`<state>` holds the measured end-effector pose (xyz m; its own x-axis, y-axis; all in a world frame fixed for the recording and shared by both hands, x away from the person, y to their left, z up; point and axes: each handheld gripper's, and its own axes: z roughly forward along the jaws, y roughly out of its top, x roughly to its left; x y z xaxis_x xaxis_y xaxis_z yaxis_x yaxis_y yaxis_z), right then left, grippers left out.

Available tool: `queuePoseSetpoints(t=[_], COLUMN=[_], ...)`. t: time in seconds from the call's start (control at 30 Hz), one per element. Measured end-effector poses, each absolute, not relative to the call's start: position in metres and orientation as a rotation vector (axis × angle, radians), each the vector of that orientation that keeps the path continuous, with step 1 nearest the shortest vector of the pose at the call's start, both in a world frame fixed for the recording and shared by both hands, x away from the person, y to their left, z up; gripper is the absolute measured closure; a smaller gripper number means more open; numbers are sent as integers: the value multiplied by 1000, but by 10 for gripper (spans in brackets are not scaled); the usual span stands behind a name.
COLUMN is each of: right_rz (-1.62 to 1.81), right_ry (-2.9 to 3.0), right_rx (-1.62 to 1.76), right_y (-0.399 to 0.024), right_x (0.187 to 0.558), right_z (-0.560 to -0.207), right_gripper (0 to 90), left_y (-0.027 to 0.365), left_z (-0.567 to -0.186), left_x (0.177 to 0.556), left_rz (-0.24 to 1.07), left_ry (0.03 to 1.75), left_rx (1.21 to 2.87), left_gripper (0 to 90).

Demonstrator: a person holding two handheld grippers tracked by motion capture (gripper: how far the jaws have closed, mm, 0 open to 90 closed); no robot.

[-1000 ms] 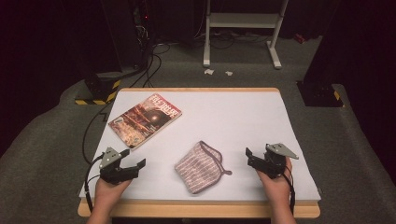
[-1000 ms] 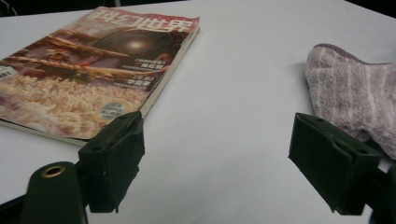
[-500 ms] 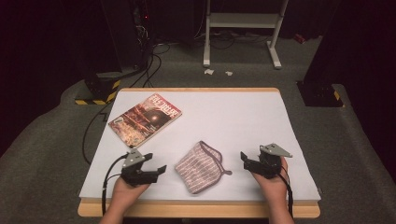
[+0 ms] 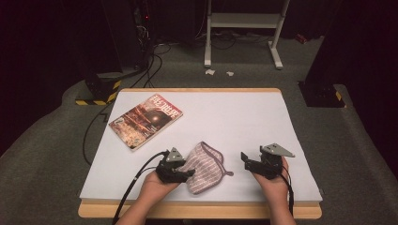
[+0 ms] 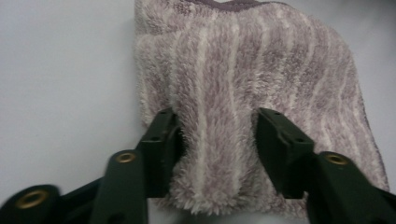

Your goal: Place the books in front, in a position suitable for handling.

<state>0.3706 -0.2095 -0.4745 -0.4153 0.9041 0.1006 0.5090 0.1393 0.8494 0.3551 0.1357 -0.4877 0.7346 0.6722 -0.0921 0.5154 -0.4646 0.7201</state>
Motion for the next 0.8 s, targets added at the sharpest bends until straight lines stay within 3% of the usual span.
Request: queuePoseSetpoints(t=[0.2, 0.37, 0.47, 0.8], right_rz=[1204, 1210, 1229, 1259], right_ry=[1957, 1940, 1898, 1864], right_rx=[1358, 1353, 1339, 1335], right_y=[-213, -215, -220, -228], right_x=[369, 367, 363, 359], right_z=[-472, -467, -457, -449], right_gripper=[193, 203, 213, 222], left_y=[134, 131, 108, 33], left_z=[-487, -478, -467, -482], left_x=[351, 352, 356, 380], left_rz=[287, 262, 287, 276], left_ry=[870, 861, 827, 821], left_rx=[2162, 2044, 1970, 2001], left_gripper=[756, 781, 781, 776])
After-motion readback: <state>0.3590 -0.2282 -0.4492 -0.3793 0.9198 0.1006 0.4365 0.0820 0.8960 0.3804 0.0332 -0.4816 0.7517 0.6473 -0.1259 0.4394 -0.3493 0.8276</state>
